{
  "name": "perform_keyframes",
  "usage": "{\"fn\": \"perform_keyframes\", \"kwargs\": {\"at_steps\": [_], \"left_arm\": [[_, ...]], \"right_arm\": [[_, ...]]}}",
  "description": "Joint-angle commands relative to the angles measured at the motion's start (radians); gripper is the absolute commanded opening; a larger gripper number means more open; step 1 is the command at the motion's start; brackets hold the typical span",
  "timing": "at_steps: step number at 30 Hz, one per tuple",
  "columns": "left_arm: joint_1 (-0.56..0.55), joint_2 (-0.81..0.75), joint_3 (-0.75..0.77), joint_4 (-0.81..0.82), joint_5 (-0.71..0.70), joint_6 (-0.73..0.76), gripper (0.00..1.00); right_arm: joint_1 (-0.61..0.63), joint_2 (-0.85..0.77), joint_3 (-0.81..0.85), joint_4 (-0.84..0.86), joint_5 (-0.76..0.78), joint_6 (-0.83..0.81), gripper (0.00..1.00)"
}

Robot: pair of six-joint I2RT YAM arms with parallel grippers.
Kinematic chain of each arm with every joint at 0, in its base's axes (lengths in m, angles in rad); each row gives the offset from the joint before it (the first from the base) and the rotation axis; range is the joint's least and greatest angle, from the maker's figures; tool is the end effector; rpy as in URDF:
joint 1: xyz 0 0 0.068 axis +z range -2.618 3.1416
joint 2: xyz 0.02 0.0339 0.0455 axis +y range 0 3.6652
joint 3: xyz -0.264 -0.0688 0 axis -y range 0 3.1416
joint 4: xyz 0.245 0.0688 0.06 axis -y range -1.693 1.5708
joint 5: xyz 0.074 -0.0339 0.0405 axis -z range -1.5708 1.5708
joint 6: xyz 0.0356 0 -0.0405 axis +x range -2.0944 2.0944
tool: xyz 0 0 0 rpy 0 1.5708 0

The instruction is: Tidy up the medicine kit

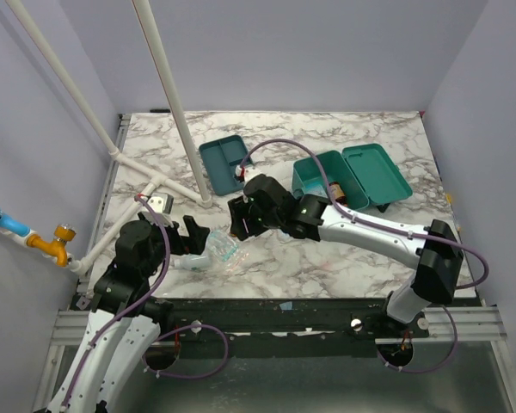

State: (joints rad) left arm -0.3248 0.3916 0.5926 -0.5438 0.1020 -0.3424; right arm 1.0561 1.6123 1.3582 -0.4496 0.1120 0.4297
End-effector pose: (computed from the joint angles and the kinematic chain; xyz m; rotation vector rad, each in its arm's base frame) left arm 0.1004 -0.0376 0.2852 0.0530 1.9492 -0.5438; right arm 0.1839 0.3171 0.3030 -0.6673 2.2589 0.6401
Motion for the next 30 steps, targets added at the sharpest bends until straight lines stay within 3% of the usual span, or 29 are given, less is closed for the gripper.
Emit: {"fn": "perform_keyframes", "kwargs": {"at_steps": [1, 10, 19, 30], "left_arm": [[-0.005, 0.0, 0.03, -0.039, -0.078, -0.013, 0.99], [-0.005, -0.067, 0.052, -0.104, -0.327, -0.073, 0.99], [-0.005, -0.116, 0.068, -0.176, -0.599, -0.17, 0.99], [-0.005, -0.144, 0.076, -0.292, -0.92, -0.369, 0.98]], "right_arm": [[0.045, 0.065, -0.025, 0.122, -0.049, 0.08, 0.61], [0.108, 0.196, 0.009, 0.193, -0.081, -0.076, 0.7], [0.107, 0.247, -0.024, 0.32, -0.198, -0.377, 0.92], [0.11, 0.274, -0.11, 0.512, -0.392, -0.759, 0.94]]}}
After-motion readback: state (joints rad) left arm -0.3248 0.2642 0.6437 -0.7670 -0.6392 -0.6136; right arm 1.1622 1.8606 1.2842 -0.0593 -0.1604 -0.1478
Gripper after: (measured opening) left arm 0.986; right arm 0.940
